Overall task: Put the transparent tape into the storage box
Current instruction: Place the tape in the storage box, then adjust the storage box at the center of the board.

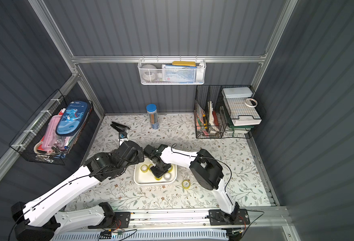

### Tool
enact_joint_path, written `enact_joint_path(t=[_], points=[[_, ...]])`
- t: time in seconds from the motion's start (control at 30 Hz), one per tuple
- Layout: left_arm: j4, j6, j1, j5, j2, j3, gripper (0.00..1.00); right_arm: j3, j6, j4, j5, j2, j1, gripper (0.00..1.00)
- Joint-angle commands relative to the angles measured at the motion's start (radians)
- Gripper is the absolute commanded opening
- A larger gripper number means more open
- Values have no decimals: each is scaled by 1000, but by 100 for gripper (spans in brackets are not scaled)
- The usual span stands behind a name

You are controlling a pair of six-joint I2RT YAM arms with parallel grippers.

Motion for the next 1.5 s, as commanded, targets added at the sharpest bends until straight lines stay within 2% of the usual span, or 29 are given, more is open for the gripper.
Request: enact_joint_path(t=[0.0, 0.03, 0.27, 0.53, 0.77, 0.93, 1.13, 1.33, 1.47], points=[[9, -3, 6, 8, 7, -17, 99, -3, -15, -24, 47, 2, 5, 0], [11, -1, 5, 10, 10, -17, 99, -3, -15, -26, 49, 5, 5, 0], [25, 11, 5, 19, 28, -11, 99, 0, -19, -33, 50, -6, 5, 17], [27, 21, 5, 20, 26, -4, 99, 7, -23, -32, 42, -27, 5, 27], [28, 28, 6, 20, 20, -4, 99, 23, -17, -40, 57, -55, 3, 27], [34, 79, 6, 11, 4, 8, 99, 45, -12, -48, 81, -97, -12, 27], [85, 240, 5, 62, 3, 40, 99, 45, 35, -60, 78, -200, -99, 28], [155, 476, 6, 243, 120, 108, 99, -86, 131, -46, 28, -351, -265, 27], [198, 563, 0, 394, 247, 166, 99, -253, 201, -9, -26, -481, -416, 27]])
